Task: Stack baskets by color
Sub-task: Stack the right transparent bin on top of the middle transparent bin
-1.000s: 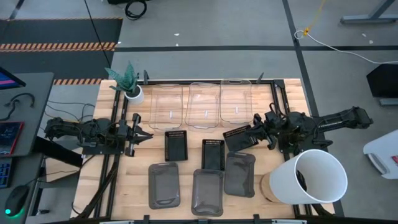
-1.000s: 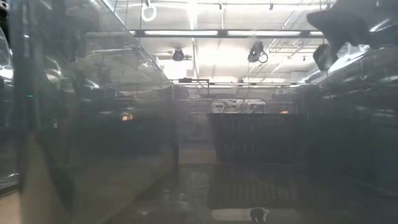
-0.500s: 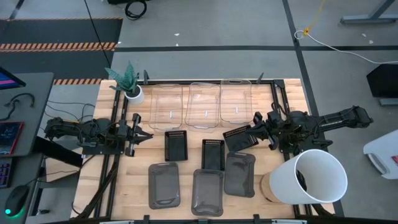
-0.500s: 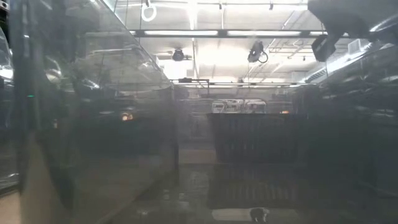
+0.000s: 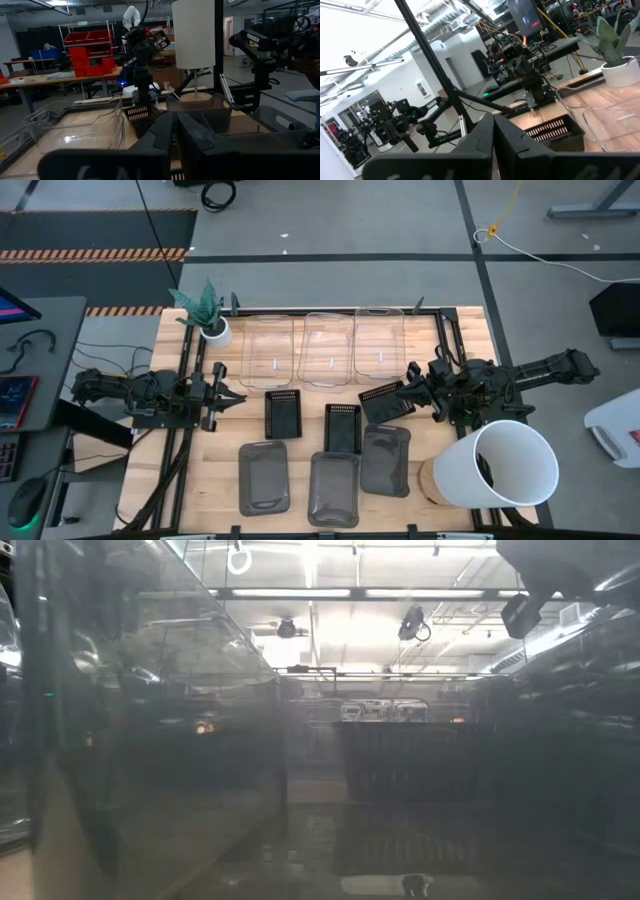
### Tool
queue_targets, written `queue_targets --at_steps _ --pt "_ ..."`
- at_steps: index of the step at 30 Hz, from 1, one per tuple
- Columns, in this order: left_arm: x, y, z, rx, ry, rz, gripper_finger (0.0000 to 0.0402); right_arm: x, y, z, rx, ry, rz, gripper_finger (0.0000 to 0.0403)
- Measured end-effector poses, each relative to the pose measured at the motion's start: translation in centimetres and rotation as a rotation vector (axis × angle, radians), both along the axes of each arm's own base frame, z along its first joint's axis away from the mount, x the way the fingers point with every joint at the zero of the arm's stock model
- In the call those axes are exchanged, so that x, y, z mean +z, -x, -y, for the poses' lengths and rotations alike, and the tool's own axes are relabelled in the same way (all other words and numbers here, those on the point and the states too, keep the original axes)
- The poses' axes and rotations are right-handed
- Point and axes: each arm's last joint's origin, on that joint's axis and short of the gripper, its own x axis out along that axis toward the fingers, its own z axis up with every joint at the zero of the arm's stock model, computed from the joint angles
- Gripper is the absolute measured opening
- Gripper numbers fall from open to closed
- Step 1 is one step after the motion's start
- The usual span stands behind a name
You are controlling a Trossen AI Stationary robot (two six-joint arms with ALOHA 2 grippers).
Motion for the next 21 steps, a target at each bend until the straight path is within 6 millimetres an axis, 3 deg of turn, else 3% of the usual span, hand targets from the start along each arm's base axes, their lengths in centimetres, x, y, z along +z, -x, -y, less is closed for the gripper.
queue_targets --at_steps 21 --pt "0.0 0.0 0.0 0.000 0.000 0.000 0.0028 -0.6 -0.4 -1.0 0.025 -0.015 -0.059 0.0013"
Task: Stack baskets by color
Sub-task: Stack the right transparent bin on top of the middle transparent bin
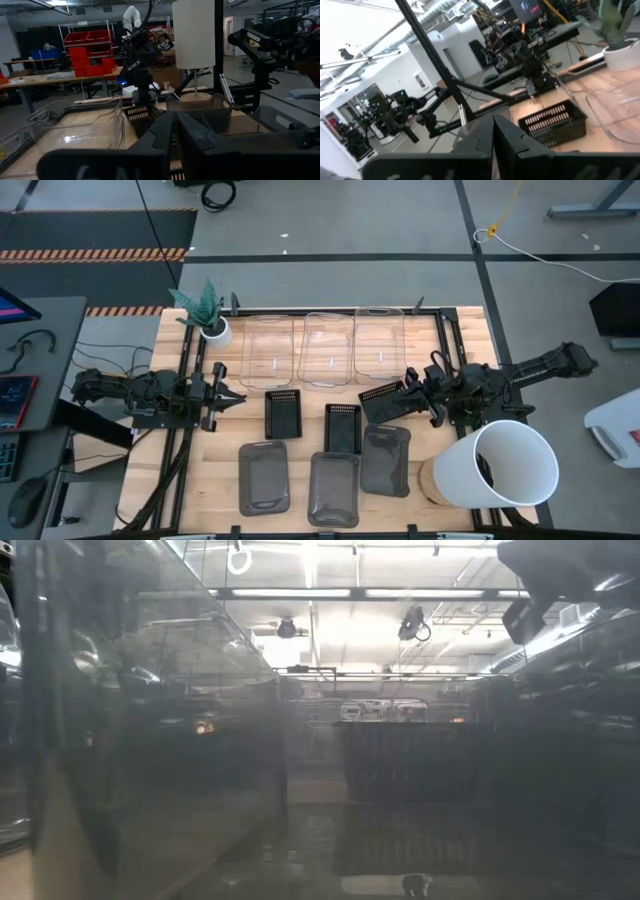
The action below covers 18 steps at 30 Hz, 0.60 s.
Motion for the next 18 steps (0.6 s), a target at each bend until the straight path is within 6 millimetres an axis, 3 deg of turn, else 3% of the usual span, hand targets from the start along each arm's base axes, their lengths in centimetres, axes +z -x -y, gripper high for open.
queue_targets --at_steps 18 --pt "0.00 0.00 0.00 0.000 0.000 0.000 0.0026 -0.08 0.04 -0.55 0.039 0.002 -0.006 0.0013"
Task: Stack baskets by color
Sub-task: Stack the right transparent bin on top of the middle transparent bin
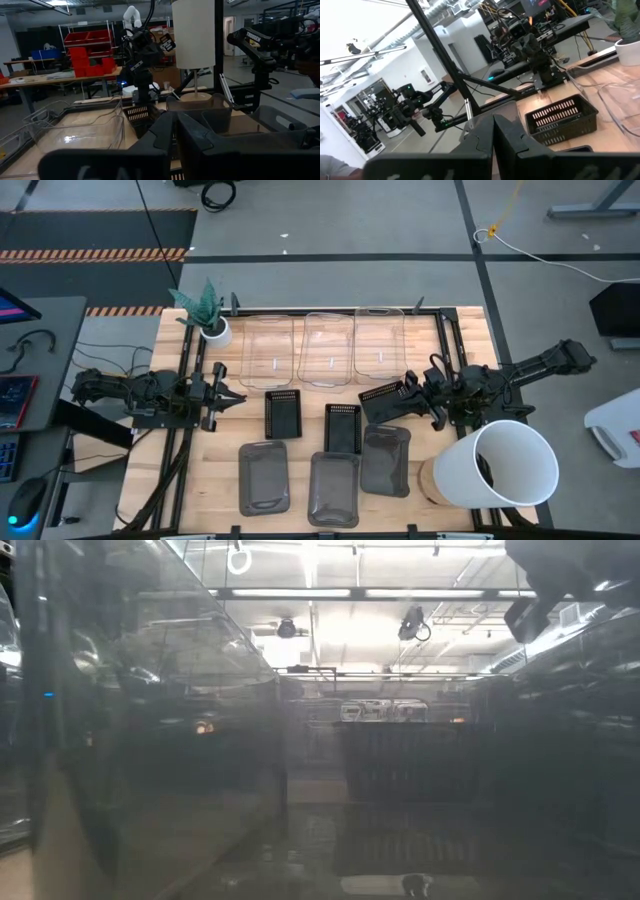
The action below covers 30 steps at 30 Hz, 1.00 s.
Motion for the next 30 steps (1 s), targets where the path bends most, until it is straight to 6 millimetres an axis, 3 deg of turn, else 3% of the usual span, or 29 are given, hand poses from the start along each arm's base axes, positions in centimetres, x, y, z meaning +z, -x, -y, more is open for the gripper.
queue_targets --at_steps 24,27,30 --pt "0.0 0.0 0.0 0.000 0.000 0.000 0.0035 -0.1 0.0 -0.2 -0.037 -0.001 -0.007 0.0013" --pt "0.0 0.0 0.0 0.000 0.000 0.000 0.0036 -0.3 -0.2 0.1 -0.121 -0.012 -0.122 0.0013" --pt "0.0 0.0 0.0 0.000 0.000 0.000 0.0033 0.7 -0.6 0.4 -0.227 0.032 -0.301 0.0013"
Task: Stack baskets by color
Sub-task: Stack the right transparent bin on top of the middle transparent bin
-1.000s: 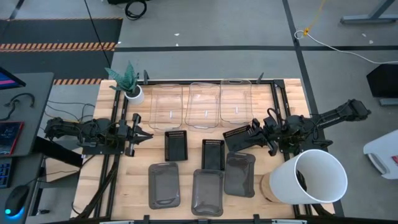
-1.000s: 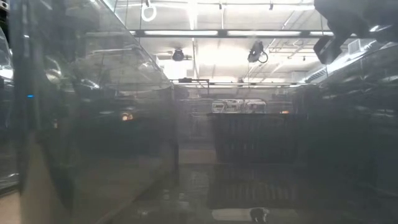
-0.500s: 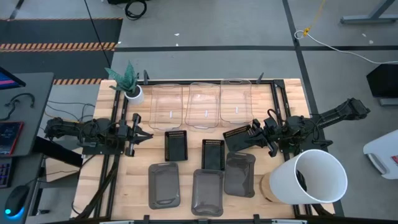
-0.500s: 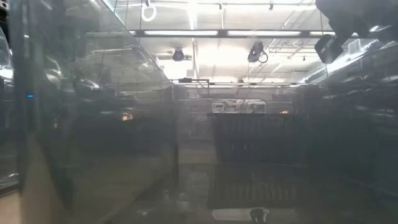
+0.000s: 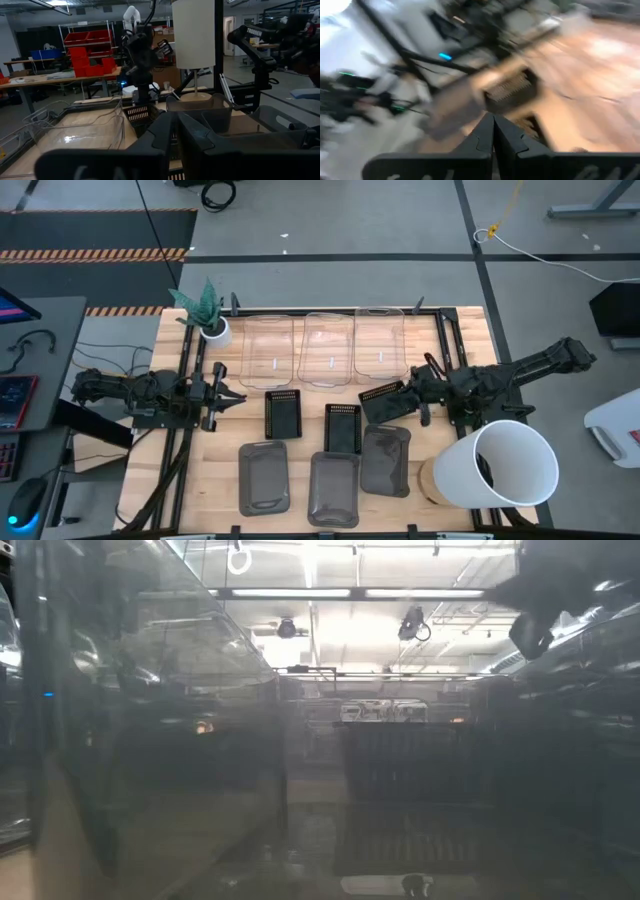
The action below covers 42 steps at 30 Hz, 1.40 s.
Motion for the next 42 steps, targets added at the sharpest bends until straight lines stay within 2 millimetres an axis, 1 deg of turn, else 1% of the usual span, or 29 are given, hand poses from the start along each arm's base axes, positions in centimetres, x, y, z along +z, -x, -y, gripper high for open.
queue_targets --at_steps 3,6,10,12,20,24,29,32,35,42 --pt "0.0 0.0 0.0 0.000 0.000 0.000 0.0029 1.9 -0.4 0.2 -0.070 0.060 -0.074 0.0013" --pt "0.0 0.0 0.0 0.000 0.000 0.000 0.0028 3.8 -0.6 0.2 -0.097 0.089 -0.069 0.0013" --pt "0.0 0.0 0.0 0.000 0.000 0.000 0.0034 5.3 -0.9 0.3 -0.100 0.115 -0.056 0.0013" --pt "0.0 0.0 0.0 0.000 0.000 0.000 0.0036 6.1 -1.0 0.5 -0.113 0.122 -0.076 0.0013" --pt "0.0 0.0 0.0 0.000 0.000 0.000 0.0026 7.8 -1.7 2.5 -0.230 0.174 -0.401 0.0013" --pt "0.0 0.0 0.0 0.000 0.000 0.000 0.0027 8.0 -2.9 3.6 -0.229 0.183 -0.551 0.0013" --pt "0.0 0.0 0.0 0.000 0.000 0.000 0.0033 6.8 -5.5 5.0 -0.165 0.203 -0.704 0.0014" --pt "0.0 0.0 0.0 0.000 0.000 0.000 0.0034 6.4 -6.9 5.9 -0.131 0.237 -0.784 0.0025" --pt "0.0 0.0 0.0 0.000 0.000 0.000 0.0029 6.0 -8.1 6.7 -0.110 0.270 -0.865 0.0052" --pt "0.0 0.0 0.0 0.000 0.000 0.000 0.0029 5.8 -10.6 7.5 0.000 0.299 -1.032 0.0145"
